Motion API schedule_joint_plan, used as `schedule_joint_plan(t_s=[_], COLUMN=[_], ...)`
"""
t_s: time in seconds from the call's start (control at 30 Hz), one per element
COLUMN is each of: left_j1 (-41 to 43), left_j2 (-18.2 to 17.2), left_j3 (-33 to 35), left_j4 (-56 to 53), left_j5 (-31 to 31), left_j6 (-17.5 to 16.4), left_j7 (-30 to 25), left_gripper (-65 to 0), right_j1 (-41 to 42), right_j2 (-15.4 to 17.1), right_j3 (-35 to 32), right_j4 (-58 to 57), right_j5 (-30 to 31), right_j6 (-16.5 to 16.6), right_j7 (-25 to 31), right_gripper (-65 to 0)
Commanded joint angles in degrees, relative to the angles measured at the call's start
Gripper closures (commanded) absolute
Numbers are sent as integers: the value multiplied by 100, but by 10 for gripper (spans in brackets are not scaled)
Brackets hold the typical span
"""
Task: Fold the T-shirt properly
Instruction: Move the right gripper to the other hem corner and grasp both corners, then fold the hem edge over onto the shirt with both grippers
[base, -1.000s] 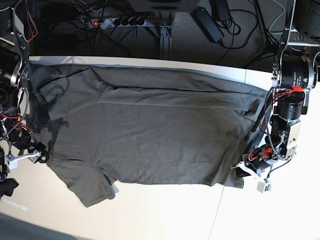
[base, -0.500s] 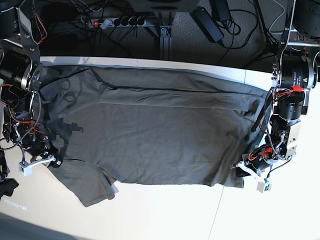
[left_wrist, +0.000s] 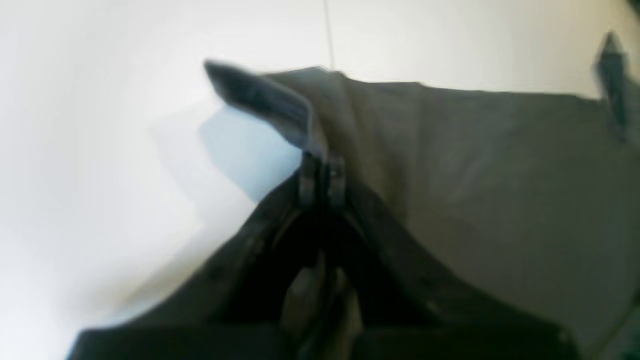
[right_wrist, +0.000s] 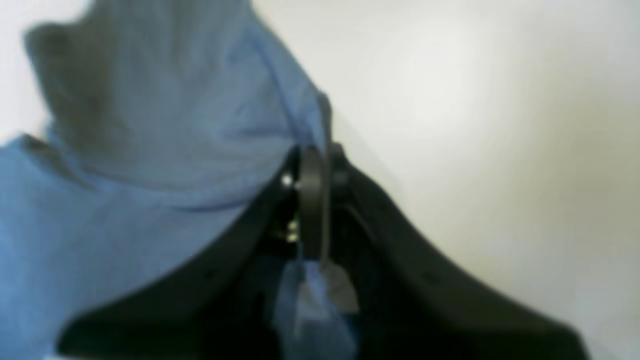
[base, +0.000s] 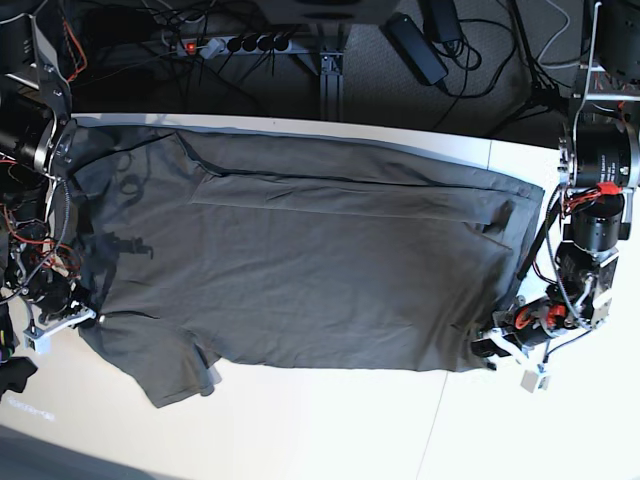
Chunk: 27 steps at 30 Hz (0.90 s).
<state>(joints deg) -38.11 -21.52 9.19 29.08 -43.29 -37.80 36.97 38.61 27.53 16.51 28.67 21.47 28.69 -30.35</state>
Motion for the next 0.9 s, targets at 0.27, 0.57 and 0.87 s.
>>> schedule_joint_plan(t_s=[0.27, 0.57, 0.87], left_j1=[-114, 920, 1991], left_j2=[-553, -979, -1119], left_j3=[-9, -9, -11], left_j4=[562, 2031, 3539], left_j5=[-1250, -2232, -2096], left_j6=[-220, -220, -220], left_j7=[1220, 2253, 2238], left_gripper=[0, 0, 0], right_j1=[-743, -2203, -3001], right_j2=[579, 938, 957], right_j3=[7, 22, 229], right_j4=[1606, 3051, 3611], right_j5=[1379, 1954, 1947], right_j6=[374, 369, 365], right_j7=[-761, -962, -979], right_gripper=[0, 0, 0])
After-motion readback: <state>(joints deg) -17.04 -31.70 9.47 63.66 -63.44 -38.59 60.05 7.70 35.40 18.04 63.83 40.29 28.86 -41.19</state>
